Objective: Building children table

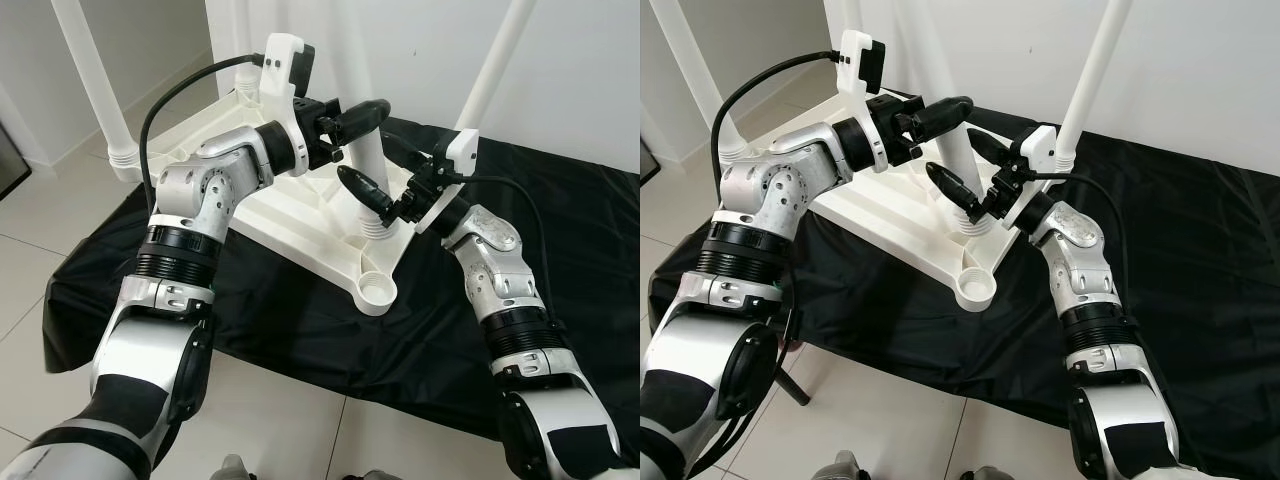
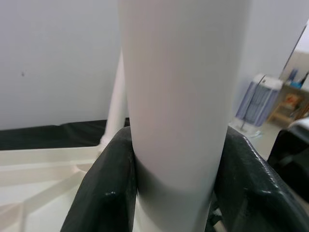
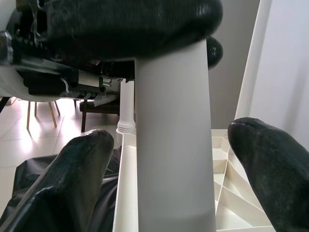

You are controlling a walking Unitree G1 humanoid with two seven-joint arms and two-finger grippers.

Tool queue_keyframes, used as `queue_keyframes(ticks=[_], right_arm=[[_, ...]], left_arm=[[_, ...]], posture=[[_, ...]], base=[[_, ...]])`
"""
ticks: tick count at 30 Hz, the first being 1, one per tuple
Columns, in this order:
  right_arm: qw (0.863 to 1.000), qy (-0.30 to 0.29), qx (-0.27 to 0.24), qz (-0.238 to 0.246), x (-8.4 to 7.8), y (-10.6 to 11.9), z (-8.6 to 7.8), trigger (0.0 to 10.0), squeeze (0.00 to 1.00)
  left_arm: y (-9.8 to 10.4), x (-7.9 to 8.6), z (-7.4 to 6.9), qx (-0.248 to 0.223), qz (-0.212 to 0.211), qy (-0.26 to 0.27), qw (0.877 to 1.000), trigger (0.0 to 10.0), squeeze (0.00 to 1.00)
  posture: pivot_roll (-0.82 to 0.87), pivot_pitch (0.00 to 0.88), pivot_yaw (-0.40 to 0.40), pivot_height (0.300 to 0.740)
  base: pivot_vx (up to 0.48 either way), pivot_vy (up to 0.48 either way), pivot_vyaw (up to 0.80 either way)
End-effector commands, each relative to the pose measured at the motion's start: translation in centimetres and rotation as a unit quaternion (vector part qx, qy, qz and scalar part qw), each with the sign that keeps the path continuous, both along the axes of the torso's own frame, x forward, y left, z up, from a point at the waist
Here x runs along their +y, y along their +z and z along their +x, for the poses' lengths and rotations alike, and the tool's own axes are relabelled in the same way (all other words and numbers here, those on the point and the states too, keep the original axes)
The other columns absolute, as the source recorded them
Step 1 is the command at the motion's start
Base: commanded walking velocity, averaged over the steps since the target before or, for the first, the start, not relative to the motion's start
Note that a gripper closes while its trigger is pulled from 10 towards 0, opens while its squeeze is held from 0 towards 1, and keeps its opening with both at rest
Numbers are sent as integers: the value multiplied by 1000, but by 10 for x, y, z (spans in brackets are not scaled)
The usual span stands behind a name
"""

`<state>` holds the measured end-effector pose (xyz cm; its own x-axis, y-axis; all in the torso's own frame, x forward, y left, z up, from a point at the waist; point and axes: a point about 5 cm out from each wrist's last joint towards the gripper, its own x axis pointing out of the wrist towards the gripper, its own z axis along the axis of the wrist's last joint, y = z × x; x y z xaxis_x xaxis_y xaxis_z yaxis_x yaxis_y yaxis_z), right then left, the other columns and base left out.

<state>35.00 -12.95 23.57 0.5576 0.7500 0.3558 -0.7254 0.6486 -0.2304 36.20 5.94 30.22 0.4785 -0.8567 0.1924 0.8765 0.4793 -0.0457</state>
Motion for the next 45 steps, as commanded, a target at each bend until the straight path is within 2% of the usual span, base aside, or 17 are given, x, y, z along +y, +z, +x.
queue_keyframes(ticks=[1,2,4,5,10,14,24,29,35,45], right_arm=[[1000,2,-5,-4,-2,6,1,10000,1000],[1000,-3,1,-18,-4,5,2,10000,412],[1000,-3,1,-18,-4,5,2,10000,412],[1000,-2,7,-26,-5,5,3,10000,0],[997,14,36,-70,-8,4,4,10000,0],[994,20,46,-92,-9,2,4,10000,0],[992,37,80,-88,0,-3,7,10000,0],[992,32,87,-81,3,3,12,10000,0],[993,23,91,-75,-1,16,15,10000,0],[989,19,106,-98,-11,16,13,10000,0]], left_arm=[[6,-3,-3,-27,9,-9,1000,10000,0],[5,-3,-4,-41,28,-9,999,10000,0],[5,-3,-4,-41,28,-9,999,10000,0],[5,-3,-4,-47,38,-10,998,10000,0],[3,-5,-6,-75,73,-11,994,10000,0],[9,-8,-7,-90,72,-13,993,10000,0],[16,-20,-17,-116,69,-32,990,10000,0],[14,-27,-24,-129,80,-49,987,10000,0],[3,-28,-26,-137,105,-52,984,10000,0],[-2,-24,-24,-137,119,-45,982,10000,0]], posture=[[16,0,-67,740],[16,0,-68,740],[16,0,-68,740],[16,0,-68,740],[10,0,-69,740],[11,0,-70,740],[18,0,-75,740],[23,0,-79,740],[19,0,-84,740],[10,0,-85,740]], base=[[0,0,0],[0,0,0],[0,0,0],[0,0,0],[0,0,0],[0,0,0],[0,0,0],[0,0,0],[0,0,0],[0,0,0]])
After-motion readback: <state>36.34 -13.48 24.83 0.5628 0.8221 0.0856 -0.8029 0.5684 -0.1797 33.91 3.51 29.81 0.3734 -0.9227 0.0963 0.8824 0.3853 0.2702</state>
